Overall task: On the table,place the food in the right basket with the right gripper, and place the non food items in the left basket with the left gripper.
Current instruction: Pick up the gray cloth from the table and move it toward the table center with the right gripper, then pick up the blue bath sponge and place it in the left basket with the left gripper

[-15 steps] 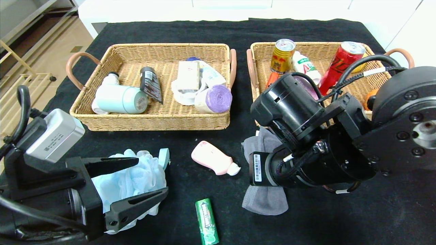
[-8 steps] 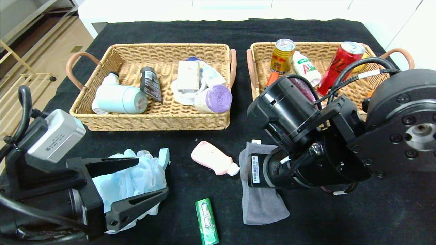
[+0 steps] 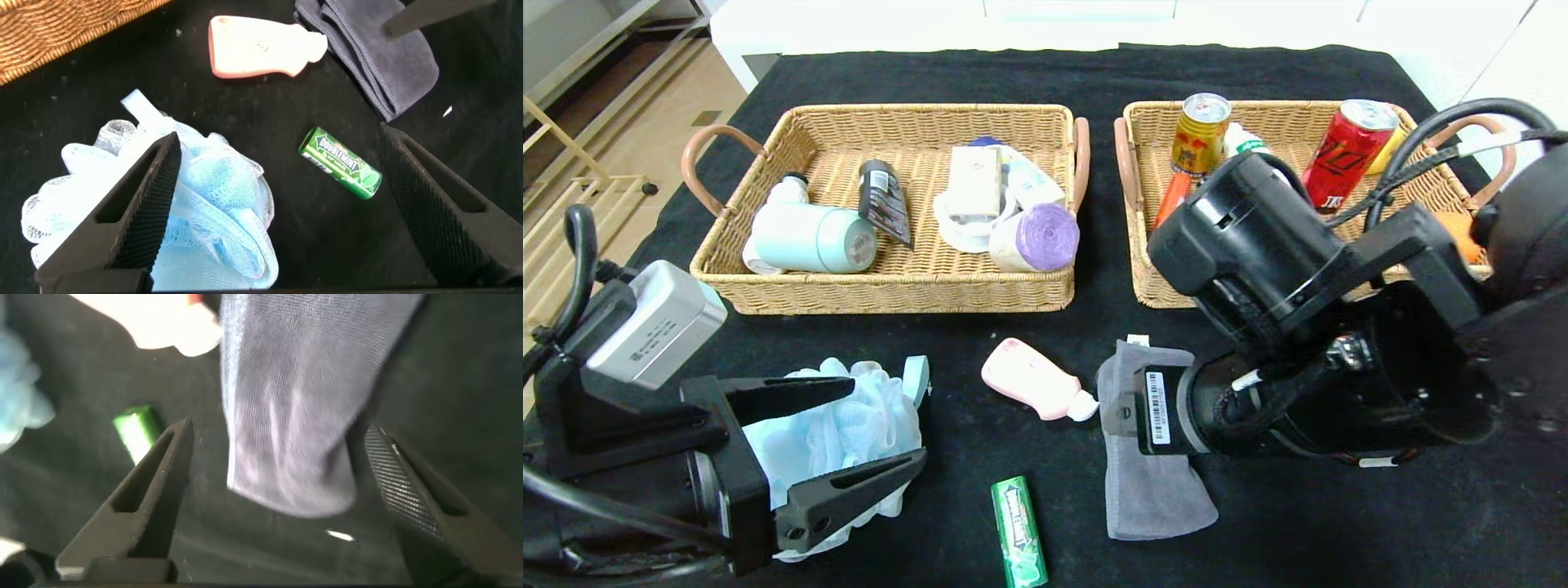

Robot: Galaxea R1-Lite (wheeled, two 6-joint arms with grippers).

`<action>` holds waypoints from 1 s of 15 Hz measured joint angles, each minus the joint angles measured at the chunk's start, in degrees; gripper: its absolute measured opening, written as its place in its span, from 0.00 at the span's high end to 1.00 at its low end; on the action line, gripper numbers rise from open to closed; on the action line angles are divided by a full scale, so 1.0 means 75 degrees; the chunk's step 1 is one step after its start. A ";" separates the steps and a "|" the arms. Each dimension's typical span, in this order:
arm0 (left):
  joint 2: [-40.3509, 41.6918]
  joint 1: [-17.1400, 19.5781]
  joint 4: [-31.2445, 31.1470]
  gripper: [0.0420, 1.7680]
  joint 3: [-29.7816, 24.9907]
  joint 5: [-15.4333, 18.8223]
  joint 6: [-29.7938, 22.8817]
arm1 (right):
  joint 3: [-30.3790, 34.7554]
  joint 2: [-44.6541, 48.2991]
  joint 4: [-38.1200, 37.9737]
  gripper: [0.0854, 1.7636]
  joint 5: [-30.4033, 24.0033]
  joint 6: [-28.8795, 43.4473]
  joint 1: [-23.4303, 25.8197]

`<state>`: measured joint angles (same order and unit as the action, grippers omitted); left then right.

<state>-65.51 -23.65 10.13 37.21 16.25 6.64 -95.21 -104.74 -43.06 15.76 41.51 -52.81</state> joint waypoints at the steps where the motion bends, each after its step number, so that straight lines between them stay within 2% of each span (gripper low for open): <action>1: 0.0015 0.0000 -0.0003 0.03 0.0011 -0.0013 0.0000 | 0.0159 0.0216 0.0026 0.12 -0.0018 -0.0306 -0.0052; 3: 0.0085 -0.0021 0.0000 0.03 0.0034 -0.0128 0.0028 | 0.0761 0.0736 0.0346 0.10 -0.0140 -0.1055 -0.0107; 6: 0.0172 -0.0029 0.0000 0.03 0.0052 -0.0252 0.0073 | 0.2258 0.1596 0.1882 0.08 -0.0735 -0.2511 -0.0007; 7: 0.0179 -0.0029 0.0000 0.03 0.0055 -0.0267 0.0073 | 0.2879 0.1918 0.2596 0.07 -0.1221 -0.3296 0.0177; 9: 0.0190 -0.0018 0.0000 0.03 0.0063 -0.0377 0.0076 | 0.3971 0.2606 0.3621 0.06 -0.2726 -0.4619 0.0809; 12: 0.0231 -0.0033 0.0002 0.03 0.0091 -0.0606 0.0184 | 0.5114 0.3690 0.4151 0.05 -0.4704 -0.6082 0.2048; 13: 0.0242 -0.0039 0.0000 0.03 0.0091 -0.0691 0.0208 | 0.5448 0.4016 0.4181 0.05 -0.5115 -0.6477 0.2352; 15: 0.0260 -0.0062 -0.0003 0.03 0.0096 -0.0822 0.0216 | 0.6053 0.4496 0.4405 0.05 -0.5409 -0.6885 0.2669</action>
<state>-63.56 -24.11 10.11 37.92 10.08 8.27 -49.81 -71.02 -10.02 -24.81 -10.13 -32.79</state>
